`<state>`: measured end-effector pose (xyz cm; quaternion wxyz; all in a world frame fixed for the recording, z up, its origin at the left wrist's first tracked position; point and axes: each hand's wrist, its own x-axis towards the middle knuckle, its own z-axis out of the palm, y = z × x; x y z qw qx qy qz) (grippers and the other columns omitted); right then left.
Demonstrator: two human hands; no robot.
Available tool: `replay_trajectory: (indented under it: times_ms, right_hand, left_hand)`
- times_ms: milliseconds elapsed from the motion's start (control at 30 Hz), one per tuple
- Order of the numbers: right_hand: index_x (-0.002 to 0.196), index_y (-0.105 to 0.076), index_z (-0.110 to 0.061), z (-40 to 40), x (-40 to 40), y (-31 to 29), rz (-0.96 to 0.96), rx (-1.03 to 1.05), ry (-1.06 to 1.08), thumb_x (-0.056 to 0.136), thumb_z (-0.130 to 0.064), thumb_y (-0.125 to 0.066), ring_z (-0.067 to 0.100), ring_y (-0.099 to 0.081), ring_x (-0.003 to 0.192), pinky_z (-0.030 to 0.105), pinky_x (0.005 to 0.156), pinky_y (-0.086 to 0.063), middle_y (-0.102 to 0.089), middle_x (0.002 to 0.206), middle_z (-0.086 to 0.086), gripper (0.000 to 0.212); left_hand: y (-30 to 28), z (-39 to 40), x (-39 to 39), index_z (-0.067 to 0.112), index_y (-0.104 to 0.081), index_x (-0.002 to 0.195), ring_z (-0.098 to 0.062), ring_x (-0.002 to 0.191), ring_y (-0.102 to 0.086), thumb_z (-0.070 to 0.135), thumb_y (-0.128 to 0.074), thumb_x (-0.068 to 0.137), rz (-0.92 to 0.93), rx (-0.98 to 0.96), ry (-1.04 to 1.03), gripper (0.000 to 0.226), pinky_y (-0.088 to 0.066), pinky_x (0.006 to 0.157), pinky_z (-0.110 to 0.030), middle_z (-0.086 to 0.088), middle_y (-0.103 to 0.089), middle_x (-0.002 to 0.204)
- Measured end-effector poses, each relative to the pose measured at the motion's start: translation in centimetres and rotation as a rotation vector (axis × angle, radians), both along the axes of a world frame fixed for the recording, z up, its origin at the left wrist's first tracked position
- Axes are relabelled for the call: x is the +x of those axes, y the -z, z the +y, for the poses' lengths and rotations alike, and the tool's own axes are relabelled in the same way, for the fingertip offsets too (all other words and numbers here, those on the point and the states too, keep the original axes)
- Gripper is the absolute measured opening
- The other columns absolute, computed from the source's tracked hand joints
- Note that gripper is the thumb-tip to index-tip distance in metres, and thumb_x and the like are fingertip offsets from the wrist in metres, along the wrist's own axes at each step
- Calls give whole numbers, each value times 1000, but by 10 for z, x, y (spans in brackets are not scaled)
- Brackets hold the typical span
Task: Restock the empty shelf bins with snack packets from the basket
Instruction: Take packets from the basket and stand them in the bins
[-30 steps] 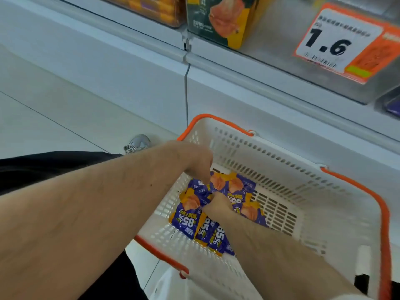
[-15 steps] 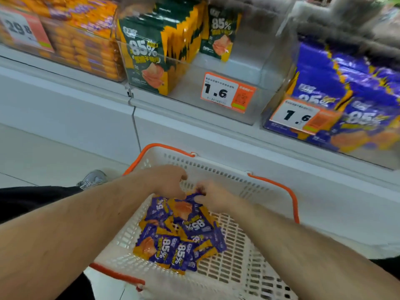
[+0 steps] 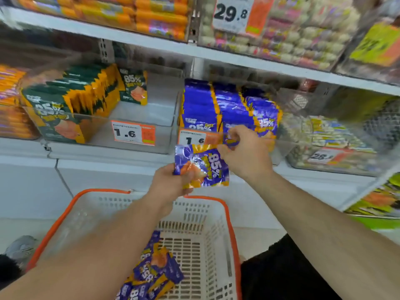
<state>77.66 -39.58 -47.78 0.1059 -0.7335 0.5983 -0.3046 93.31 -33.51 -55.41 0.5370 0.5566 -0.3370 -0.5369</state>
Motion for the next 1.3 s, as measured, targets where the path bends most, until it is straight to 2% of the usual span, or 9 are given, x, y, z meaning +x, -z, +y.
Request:
replay_trajectory:
  times_ms: [100,200,367,467,567,633,733,1033,1300]
  right_hand:
    - [103,-61,-17,-4,-22,-1,-197,133,39,78,-36,-78,20,-66,94,39,88,-52,-70,95,0,35]
    - [88,-66,-14,-3,-35,-1,-313,248,-30,75,-25,-80,21,-69,84,46,80,-57,-73,86,1,22]
    - [90,-58,-17,-7,-65,-43,-194,60,14,81,-26,-74,18,-61,83,31,74,-49,-63,84,-8,20]
    - [103,-58,-20,-8,-85,-81,-67,-249,68,85,-25,-69,24,-57,85,32,70,-42,-63,93,-1,22]
    - [107,-59,-13,-24,-105,-98,169,-490,98,86,-23,-66,32,-58,93,39,77,-40,-64,101,8,24]
    - [110,-59,-11,-37,-115,-102,341,-534,125,87,-22,-64,37,-58,98,42,81,-37,-64,104,12,26]
    - [114,-57,-12,-59,-120,-95,510,-458,132,89,-23,-63,37,-59,101,43,86,-37,-62,108,13,28]
    - [113,-53,-21,-116,-110,-49,777,-144,47,90,-23,-59,30,-60,106,41,95,-37,-65,112,8,23]
    - [120,-51,-14,-128,-104,-31,763,-72,76,93,-18,-59,33,-59,107,37,83,-44,-63,114,13,29]
  left_hand:
    - [-13,-1,-28,14,-70,95,-16,86,-69,11,-64,91,179,-42,-15,9,-53,77,-33,-1,-76,92]
    - [-23,-4,-53,19,-69,92,-13,85,-70,11,-62,93,247,-45,10,11,-52,80,-36,2,-76,88]
    - [-51,-22,-81,24,-68,96,-16,91,-68,17,-69,89,40,-140,51,10,-55,74,-33,4,-74,94]
    - [-75,-37,-90,25,-66,96,-14,91,-61,18,-70,87,-251,-281,78,12,-50,81,-34,7,-65,95]
    - [-83,-56,-91,22,-46,141,-19,126,-47,32,-67,87,-986,-396,27,59,-39,106,-39,3,-51,137]
    - [-81,-66,-90,27,-25,152,-20,142,-24,43,-58,91,-1366,-436,54,71,-20,114,-43,5,-30,155]
    - [-74,-84,-85,30,-4,155,-23,150,1,56,-40,97,-1593,-343,174,73,0,118,-52,7,-3,163]
    - [-66,-90,-85,30,-7,154,-22,150,3,54,-36,99,-1615,-337,167,66,6,117,-54,7,-4,163]
    - [-61,-90,-84,30,-9,154,-22,150,2,52,-37,101,-1622,-381,133,64,3,118,-53,7,-7,163]
